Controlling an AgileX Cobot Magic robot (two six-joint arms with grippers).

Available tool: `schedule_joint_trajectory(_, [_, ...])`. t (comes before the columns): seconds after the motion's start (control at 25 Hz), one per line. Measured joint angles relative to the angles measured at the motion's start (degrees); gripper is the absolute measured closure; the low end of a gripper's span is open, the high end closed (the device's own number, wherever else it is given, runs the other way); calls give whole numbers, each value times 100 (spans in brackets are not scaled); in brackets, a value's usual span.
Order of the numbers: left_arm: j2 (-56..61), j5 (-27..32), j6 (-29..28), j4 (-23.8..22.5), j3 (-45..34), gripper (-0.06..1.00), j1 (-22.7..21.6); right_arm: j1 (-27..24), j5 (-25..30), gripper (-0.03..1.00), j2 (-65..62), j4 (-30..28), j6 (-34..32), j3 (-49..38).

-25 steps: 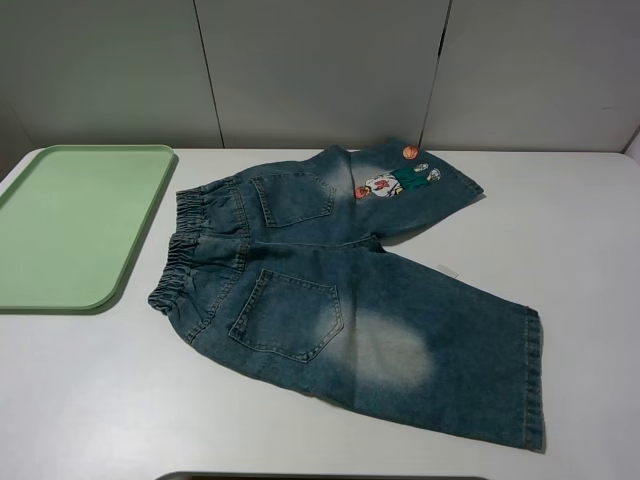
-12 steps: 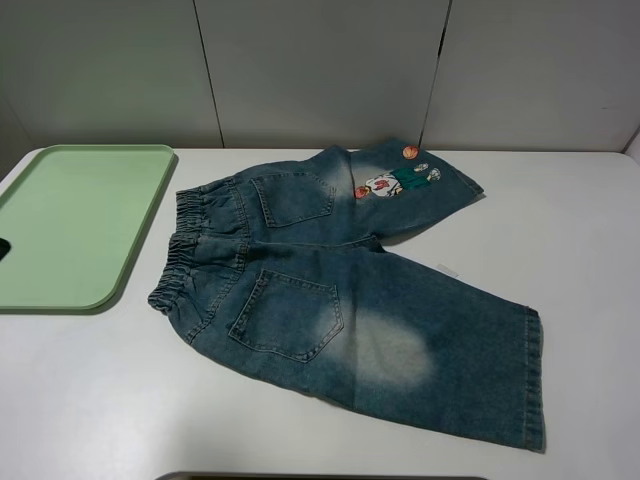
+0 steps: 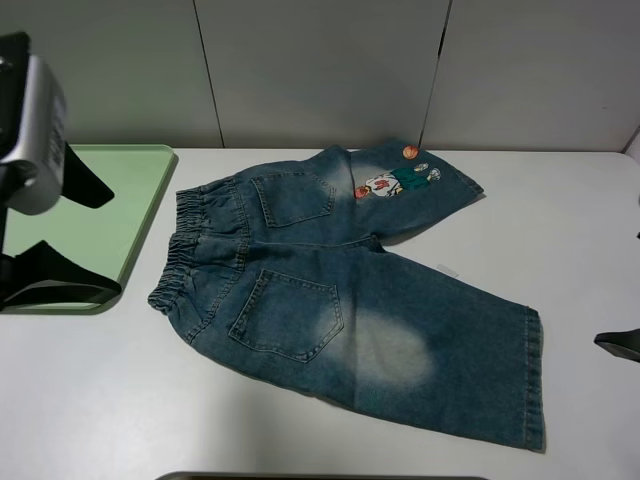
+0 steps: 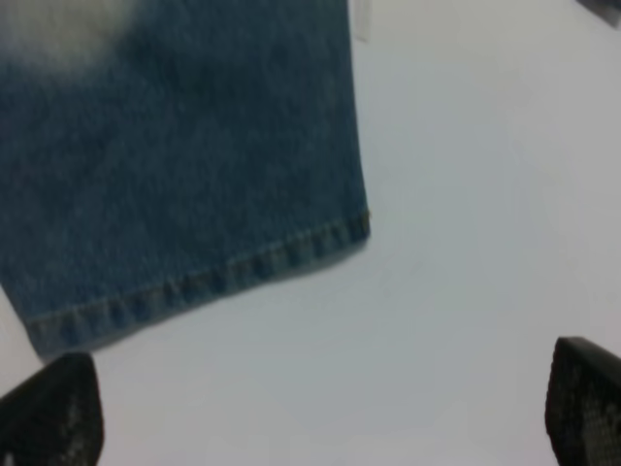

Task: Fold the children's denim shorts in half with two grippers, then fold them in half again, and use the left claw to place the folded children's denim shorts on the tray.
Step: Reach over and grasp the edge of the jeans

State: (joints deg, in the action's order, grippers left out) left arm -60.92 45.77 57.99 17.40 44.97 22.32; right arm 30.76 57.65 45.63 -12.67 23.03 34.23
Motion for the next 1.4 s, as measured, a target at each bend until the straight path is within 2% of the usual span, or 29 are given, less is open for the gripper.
schedule_joint_trajectory(0.32, [-1032,-323,358,157,0,10,0,0,-956,27,406,104,813,-716])
schedule_joint_trajectory(0.4, [-1245,-416,432,237,0,10,0,0,-1363,27,406,104,1060,-1008])
schedule_joint_trajectory(0.56, [-1694,-773,697,385,0,10,0,0,-1866,27,406,104,1431,-1402])
schedule_joint_trajectory(0.72, [-2187,-1301,1402,516,0,10,0,0,-2200,27,421,113,1494,-1570])
schedule_joint_trajectory(0.88, [-2587,-1634,1826,540,4,10,0,0,-2458,27,692,223,1511,-1581])
schedule_joint_trajectory(1.04, [-2738,-1868,1882,565,4,10,0,0,-2615,27,1316,259,1511,-1587])
schedule_joint_trajectory(1.24, [-2747,-2117,1906,575,4,10,0,0,-3167,27,1984,277,1511,-1587])
schedule_joint_trajectory(1.4, [-2755,-2171,1909,575,4,10,0,0,-3374,27,2446,298,1511,-1587])
